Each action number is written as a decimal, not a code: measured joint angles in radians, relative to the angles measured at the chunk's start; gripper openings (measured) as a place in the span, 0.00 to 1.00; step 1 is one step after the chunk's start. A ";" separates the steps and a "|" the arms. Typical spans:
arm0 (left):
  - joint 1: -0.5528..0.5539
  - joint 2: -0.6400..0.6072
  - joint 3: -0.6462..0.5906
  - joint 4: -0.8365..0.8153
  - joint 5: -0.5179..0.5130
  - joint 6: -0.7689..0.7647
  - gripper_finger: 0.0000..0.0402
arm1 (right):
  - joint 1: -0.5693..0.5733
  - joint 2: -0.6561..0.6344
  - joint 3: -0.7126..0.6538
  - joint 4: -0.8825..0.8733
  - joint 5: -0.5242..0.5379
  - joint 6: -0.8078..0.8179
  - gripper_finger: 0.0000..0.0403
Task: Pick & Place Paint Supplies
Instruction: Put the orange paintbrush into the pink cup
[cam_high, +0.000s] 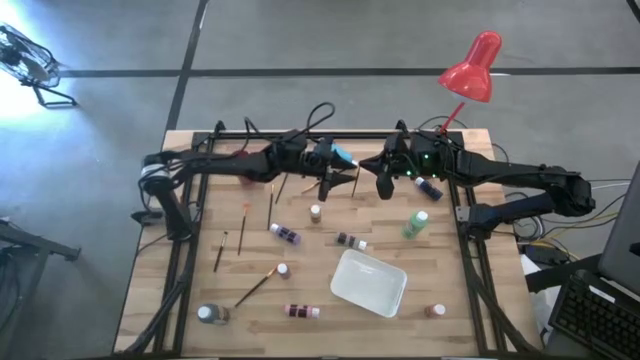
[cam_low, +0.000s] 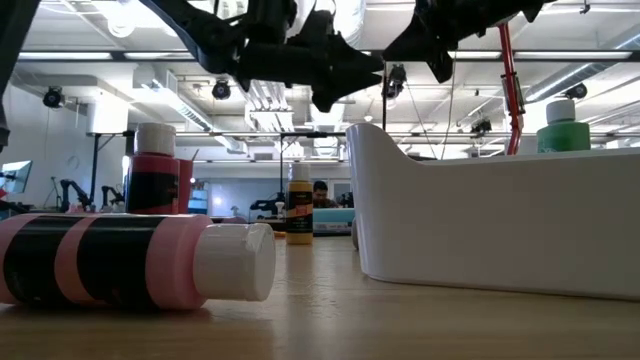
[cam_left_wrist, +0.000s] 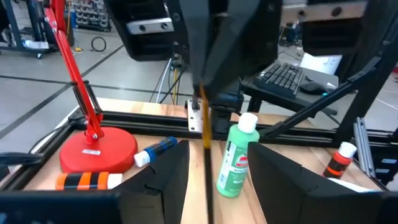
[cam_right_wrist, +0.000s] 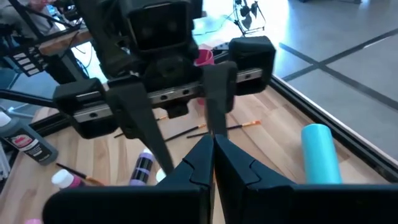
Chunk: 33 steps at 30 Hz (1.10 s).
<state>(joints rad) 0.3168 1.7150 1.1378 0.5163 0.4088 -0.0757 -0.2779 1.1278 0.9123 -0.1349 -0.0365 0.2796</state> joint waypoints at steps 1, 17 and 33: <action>0.000 0.005 0.008 0.000 0.000 0.000 0.42 | 0.001 0.000 0.000 0.000 -0.001 -0.002 0.02; 0.000 0.013 0.042 -0.001 0.002 -0.009 0.37 | 0.003 0.000 0.000 0.018 -0.014 -0.022 0.02; 0.000 0.013 0.043 -0.013 0.015 -0.011 0.02 | 0.007 0.000 0.000 0.037 -0.018 -0.021 0.02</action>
<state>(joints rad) 0.3168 1.7279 1.1811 0.5032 0.4235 -0.0872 -0.2710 1.1278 0.9123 -0.0978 -0.0548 0.2582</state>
